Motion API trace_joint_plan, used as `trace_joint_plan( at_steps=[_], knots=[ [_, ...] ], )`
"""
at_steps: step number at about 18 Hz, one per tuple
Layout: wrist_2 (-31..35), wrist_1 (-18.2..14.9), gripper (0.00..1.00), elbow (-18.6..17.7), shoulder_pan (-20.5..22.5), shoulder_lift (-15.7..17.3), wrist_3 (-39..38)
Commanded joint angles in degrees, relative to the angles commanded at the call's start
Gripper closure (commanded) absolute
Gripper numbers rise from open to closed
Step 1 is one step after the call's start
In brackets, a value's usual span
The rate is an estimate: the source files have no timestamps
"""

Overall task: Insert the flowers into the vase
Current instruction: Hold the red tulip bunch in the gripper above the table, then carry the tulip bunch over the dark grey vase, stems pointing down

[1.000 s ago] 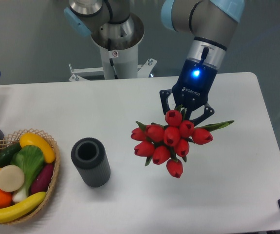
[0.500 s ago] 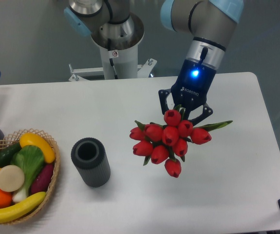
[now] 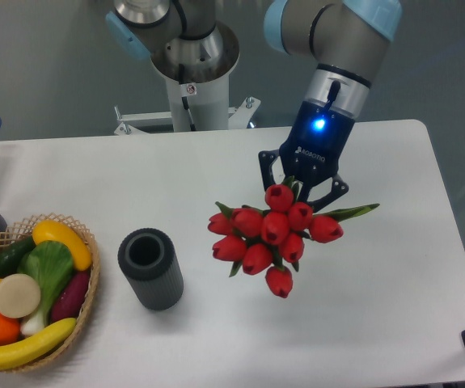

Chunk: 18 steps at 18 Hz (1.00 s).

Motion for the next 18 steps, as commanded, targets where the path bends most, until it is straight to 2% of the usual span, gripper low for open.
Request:
trace_joint_plan(
  at_steps=[2, 7, 12, 16, 18],
  knots=[
    [-5.62, 2.11, 0.75, -0.35, -0.36, -0.70, 0.00],
    [-16.35, 2.29, 0.75, -2.02, -2.20, -0.53, 5.09],
    [-23.57, 2.29, 0.75, -2.72, -5.01, -0.88, 9.14],
    [-31.21, 2.38, 0.75, -4.91, -5.54, -0.62, 14.14],
    [-32.28, 2.38, 0.75, -5.45, -6.24, -0.70, 16.43]
  ],
)
